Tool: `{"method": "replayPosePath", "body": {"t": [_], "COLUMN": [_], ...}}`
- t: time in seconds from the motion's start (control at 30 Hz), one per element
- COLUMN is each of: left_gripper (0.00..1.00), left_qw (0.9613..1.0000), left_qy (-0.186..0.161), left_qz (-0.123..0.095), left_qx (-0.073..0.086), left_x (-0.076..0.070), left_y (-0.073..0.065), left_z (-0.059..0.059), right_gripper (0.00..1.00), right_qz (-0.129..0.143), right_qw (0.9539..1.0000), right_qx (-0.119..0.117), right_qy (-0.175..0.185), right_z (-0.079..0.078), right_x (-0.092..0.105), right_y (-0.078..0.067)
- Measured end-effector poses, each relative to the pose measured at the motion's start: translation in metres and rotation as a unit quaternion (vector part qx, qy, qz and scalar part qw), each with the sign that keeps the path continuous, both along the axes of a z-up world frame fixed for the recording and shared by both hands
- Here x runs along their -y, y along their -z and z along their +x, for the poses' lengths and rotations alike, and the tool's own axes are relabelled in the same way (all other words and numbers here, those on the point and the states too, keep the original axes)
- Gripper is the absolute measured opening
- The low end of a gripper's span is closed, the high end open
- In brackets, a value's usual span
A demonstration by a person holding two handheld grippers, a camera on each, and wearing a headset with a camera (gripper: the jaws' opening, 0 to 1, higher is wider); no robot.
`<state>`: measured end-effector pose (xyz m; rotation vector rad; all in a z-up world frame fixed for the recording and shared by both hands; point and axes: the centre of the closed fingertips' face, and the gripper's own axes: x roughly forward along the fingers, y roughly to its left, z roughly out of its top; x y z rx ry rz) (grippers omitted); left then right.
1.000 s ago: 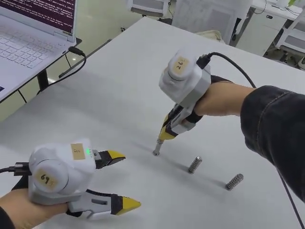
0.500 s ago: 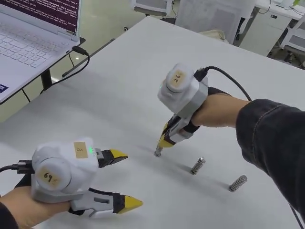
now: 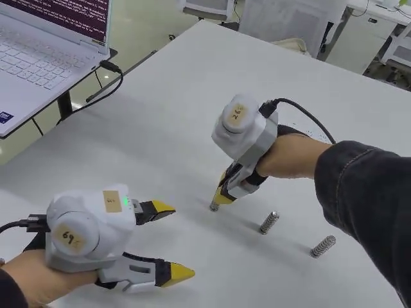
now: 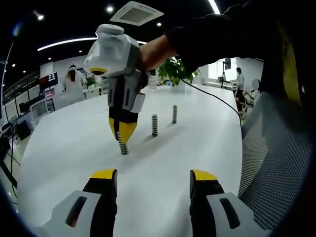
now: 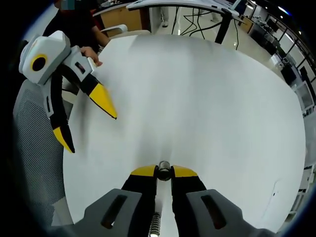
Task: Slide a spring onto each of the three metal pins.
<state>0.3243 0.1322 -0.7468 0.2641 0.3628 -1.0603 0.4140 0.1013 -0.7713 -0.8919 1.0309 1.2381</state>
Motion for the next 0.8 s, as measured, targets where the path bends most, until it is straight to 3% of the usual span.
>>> {"method": "replayPosePath", "body": {"t": [0.8], "left_gripper": [0.55], "left_qw": [1.0], "left_qy": [0.0], "left_qz": [-0.002], "left_qx": [-0.004], "left_x": [0.0005], "left_y": [0.0019], "left_z": [0.0], "right_gripper": [0.13], "right_qz": [0.004], "right_qw": [1.0], "right_qx": [-0.001], "right_qy": [-0.001], "right_z": [-0.0008], "right_x": [-0.0012], "right_y": [0.0035]}}
